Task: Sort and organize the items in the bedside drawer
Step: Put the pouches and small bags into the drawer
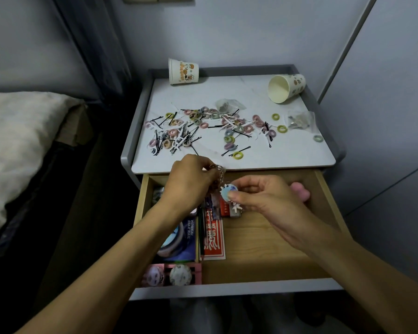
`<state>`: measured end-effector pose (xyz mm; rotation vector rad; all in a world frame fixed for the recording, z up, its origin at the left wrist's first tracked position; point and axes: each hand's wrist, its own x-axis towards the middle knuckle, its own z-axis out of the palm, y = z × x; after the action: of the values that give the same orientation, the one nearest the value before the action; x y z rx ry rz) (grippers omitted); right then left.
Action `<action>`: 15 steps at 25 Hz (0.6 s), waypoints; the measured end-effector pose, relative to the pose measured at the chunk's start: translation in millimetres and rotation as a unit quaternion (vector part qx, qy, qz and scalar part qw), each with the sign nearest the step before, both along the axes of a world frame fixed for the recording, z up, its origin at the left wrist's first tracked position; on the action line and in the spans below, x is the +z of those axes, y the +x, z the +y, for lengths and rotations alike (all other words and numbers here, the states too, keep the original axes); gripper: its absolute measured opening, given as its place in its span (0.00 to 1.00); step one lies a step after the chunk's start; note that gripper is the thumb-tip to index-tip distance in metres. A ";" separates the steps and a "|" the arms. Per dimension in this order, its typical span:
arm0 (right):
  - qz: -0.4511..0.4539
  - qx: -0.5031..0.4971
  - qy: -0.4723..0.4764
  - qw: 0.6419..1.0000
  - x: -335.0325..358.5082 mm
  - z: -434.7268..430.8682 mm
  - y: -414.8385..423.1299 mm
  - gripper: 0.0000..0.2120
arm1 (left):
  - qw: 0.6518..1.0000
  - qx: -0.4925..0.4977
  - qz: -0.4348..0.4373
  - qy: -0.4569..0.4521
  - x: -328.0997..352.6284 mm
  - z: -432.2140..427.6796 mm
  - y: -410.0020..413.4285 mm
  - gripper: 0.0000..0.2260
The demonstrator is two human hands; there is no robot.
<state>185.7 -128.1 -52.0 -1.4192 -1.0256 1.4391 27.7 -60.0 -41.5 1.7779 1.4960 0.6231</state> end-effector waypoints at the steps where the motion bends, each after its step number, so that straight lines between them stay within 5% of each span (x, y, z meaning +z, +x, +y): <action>1: -0.019 -0.001 0.007 1.000 -1.8 -2.1 -2.9 0.04 | 1.000 0.006 0.001 0.010 -1.3 0.3 0.5 0.08; 9: -0.067 0.006 0.057 0.996 -6.5 -0.3 -12.8 0.06 | 0.999 0.019 0.036 0.024 -2.5 1.0 6.0 0.06; 15: -0.043 0.049 -0.034 0.997 -24.7 -4.1 -6.1 0.04 | 0.996 -0.056 0.069 -0.003 -13.0 3.0 -1.2 0.01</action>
<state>179.6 -132.3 -76.7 -1.5089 -1.1247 1.5065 26.6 -57.0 -54.5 1.9171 1.4750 0.4480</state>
